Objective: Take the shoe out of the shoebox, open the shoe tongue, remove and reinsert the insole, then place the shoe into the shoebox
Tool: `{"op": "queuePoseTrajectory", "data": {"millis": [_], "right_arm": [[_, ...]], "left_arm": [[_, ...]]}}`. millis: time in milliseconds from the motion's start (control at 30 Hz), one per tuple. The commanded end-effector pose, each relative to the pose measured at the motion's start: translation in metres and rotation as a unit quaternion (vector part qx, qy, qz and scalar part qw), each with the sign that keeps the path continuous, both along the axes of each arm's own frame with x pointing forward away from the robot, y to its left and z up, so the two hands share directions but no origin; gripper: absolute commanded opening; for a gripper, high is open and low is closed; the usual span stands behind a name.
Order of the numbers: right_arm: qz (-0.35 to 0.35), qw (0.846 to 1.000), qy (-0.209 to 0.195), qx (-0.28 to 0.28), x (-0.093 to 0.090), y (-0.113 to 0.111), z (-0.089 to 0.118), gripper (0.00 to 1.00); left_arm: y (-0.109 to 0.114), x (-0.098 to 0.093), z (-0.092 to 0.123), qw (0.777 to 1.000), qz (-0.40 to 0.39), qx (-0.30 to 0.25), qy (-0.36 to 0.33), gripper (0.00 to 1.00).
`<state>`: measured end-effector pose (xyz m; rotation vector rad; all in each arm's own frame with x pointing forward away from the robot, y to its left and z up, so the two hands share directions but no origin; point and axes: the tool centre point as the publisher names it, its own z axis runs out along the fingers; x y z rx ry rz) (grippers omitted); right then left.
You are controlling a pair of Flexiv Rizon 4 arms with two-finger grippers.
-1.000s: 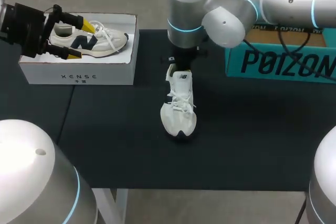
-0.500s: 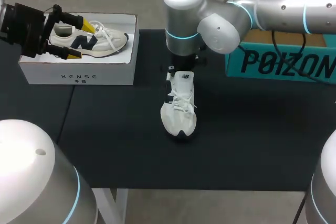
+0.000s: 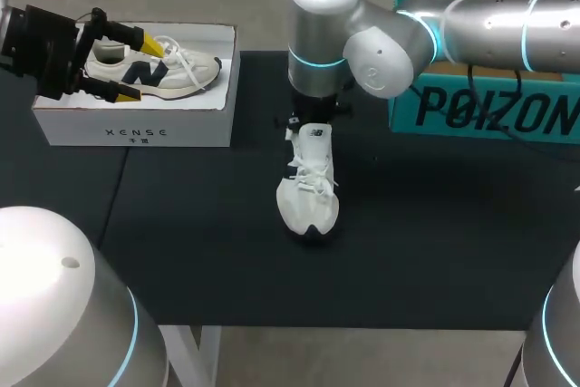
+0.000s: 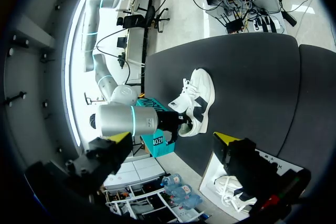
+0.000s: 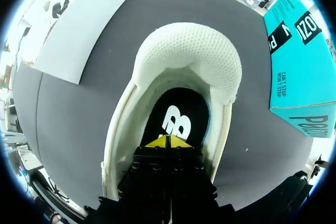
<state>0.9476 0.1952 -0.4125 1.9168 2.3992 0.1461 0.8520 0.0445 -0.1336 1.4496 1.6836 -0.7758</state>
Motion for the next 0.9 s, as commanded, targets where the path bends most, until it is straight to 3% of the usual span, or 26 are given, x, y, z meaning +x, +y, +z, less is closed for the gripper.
{"op": "queuePoseTrajectory", "data": {"millis": [33, 267, 433, 767, 900], "right_arm": [[-0.008, 1.0, -0.017, -0.008, 0.003, 0.001, 0.001, 0.0], [-0.001, 0.999, -0.046, -0.014, 0.027, 0.002, 0.024, 0.0], [0.004, 0.999, -0.039, -0.029, 0.04, 0.005, 0.013, 0.0], [-0.005, 0.999, 0.001, -0.032, 0.034, 0.0, -0.02, 0.0], [-0.005, 0.999, 0.006, -0.032, 0.028, -0.002, -0.014, 0.0]], "left_arm": [[0.0, 0.0, 0.0, 1.0, 0.0, 0.002, 0.0, 1.0], [0.0, 0.0, 0.0, 1.0, 0.0, 0.002, 0.0, 1.0], [0.0, 0.0, 0.0, 1.0, 0.0, 0.002, 0.0, 1.0], [0.0, 0.0, 0.0, 1.0, 0.0, 0.002, 0.0, 1.0], [0.0, 0.0, 0.0, 1.0, 0.0, 0.002, 0.0, 1.0]]}}
